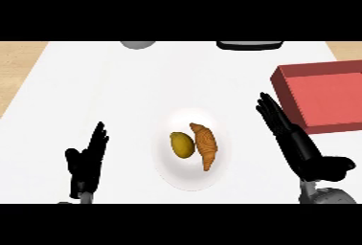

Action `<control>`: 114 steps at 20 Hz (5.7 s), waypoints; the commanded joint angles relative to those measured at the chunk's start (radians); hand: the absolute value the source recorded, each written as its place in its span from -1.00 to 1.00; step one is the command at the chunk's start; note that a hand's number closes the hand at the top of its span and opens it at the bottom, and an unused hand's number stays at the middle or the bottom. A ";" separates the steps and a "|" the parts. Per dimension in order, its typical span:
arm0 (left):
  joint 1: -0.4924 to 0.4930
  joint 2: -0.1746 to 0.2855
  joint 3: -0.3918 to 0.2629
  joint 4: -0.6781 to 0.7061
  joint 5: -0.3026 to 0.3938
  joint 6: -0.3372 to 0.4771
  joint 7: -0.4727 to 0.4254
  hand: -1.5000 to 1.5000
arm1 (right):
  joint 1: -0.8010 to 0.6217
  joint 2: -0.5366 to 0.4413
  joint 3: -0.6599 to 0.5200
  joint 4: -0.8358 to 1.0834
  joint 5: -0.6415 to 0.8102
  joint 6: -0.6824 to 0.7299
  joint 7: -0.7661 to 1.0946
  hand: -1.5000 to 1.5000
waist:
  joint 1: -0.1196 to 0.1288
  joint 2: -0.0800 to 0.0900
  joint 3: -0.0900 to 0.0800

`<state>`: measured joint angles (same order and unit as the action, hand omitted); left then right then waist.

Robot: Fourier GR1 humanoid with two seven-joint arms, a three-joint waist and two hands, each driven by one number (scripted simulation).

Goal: Pick the lemon from the plate and place it in the cardboard box

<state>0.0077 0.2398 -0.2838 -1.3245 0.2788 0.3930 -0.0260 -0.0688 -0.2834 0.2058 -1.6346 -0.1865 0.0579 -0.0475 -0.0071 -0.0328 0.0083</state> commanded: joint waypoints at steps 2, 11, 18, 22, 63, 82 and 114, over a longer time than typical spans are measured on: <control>-0.098 0.056 -0.036 -0.057 -0.061 -0.071 0.000 0.00 | -0.039 0.054 0.079 0.002 0.104 -0.075 0.088 -1.00 | 0.006 0.031 -0.009; -0.239 0.141 -0.106 -0.127 -0.097 -0.224 0.007 0.00 | -0.080 -0.070 0.294 0.109 0.716 -0.321 0.044 -1.00 | -0.016 0.018 -0.016; -0.264 0.142 -0.092 -0.127 -0.083 -0.256 0.030 0.00 | -0.113 -0.058 0.487 -0.045 1.167 -0.352 0.311 -1.00 | -0.019 0.019 -0.013; -0.264 0.118 -0.116 -0.149 -0.114 -0.253 0.043 0.00 | -0.079 -0.021 0.567 -0.212 1.289 -0.136 0.548 -1.00 | -0.013 0.025 -0.011; -0.176 -0.014 0.077 -0.242 -0.288 -0.464 0.088 0.00 | -0.348 0.283 0.503 0.308 1.101 0.045 0.689 -1.00 | 0.012 0.033 -0.008; -0.154 -0.086 0.130 -0.314 -0.360 -0.516 0.146 0.00 | -0.377 0.283 0.601 0.452 1.017 -0.029 0.711 -1.00 | 0.014 0.032 -0.008; -0.128 -0.136 0.152 -0.262 -0.413 -0.507 0.104 0.00 | -0.024 -0.676 0.205 0.368 0.709 -0.482 -0.303 1.00 | -0.026 0.028 -0.006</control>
<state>-0.1448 0.1214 -0.1026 -1.5696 -0.1127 -0.1249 0.0852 -0.1615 -0.8509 0.5361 -1.2963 0.5888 -0.2937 -0.1823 -0.0503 -0.0093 0.0017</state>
